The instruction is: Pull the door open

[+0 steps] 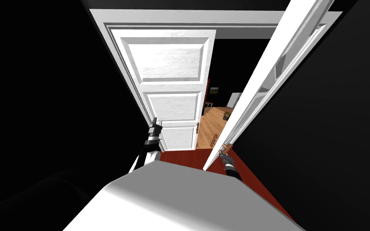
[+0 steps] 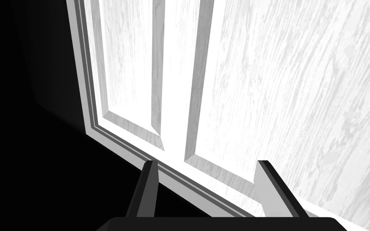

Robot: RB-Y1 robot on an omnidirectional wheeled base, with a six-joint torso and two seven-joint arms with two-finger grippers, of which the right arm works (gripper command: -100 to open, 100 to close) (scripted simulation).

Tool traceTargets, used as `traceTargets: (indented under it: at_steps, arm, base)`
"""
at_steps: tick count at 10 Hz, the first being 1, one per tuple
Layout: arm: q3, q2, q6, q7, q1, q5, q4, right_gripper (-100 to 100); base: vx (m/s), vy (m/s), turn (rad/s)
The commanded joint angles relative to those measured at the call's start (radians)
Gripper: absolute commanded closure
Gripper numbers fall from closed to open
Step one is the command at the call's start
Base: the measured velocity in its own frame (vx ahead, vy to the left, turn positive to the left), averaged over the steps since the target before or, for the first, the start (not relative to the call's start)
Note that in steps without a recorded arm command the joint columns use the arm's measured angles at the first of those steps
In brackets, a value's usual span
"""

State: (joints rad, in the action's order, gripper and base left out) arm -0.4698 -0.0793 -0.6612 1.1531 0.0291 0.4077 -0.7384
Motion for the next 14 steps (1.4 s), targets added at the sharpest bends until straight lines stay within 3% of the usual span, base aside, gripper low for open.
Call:
traceTargets:
  at_steps: [1, 8, 14]
  arm:
    - [-0.006, -0.007, 0.032, -0.002, 0.008, -0.014, 0.001, 100]
    - [-0.023, -0.034, 0.116, -0.014, 0.024, -0.130, 0.008, 100]
    - [-0.028, -0.043, 0.151, -0.019, 0.028, -0.179, 0.010, 100]
  base:
    - [-0.031, -0.002, -0.011]
    - [-0.061, 0.000, -0.021]
    - [-0.019, 0.001, -0.007]
